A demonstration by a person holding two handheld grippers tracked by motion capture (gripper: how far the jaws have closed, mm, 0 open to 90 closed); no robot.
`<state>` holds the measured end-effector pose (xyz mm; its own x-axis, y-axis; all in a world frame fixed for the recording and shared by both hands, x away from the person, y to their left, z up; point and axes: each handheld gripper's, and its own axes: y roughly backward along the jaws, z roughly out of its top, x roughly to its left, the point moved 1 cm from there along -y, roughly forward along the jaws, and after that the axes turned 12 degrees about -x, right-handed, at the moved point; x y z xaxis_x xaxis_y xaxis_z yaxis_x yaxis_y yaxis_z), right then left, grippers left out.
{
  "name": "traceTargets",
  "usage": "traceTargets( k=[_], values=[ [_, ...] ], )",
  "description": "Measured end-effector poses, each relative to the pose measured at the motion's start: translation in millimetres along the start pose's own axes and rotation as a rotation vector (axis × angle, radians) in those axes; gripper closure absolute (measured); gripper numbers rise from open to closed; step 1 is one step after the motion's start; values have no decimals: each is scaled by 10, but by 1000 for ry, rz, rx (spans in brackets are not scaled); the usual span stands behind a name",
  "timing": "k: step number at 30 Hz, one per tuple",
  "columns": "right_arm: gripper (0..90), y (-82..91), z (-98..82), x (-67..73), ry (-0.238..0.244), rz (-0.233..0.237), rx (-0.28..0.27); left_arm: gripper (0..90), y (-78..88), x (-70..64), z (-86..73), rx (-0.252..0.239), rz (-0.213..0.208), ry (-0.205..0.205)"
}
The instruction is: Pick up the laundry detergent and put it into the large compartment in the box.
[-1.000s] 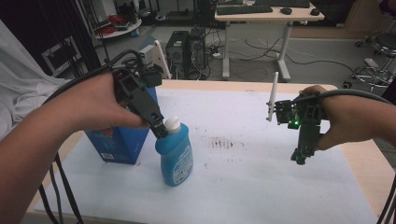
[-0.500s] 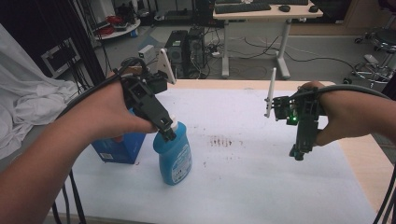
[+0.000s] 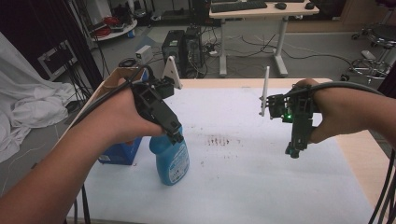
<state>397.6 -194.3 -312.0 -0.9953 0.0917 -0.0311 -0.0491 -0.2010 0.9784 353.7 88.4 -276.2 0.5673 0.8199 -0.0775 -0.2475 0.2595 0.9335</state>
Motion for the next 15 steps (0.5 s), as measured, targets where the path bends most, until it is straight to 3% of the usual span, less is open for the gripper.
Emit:
traceTargets(
  k=[15],
  values=[
    [37, -16, -6, -3, 0, -3, 4, 40, -233, -71, -2, 24, 8, -11]
  ],
)
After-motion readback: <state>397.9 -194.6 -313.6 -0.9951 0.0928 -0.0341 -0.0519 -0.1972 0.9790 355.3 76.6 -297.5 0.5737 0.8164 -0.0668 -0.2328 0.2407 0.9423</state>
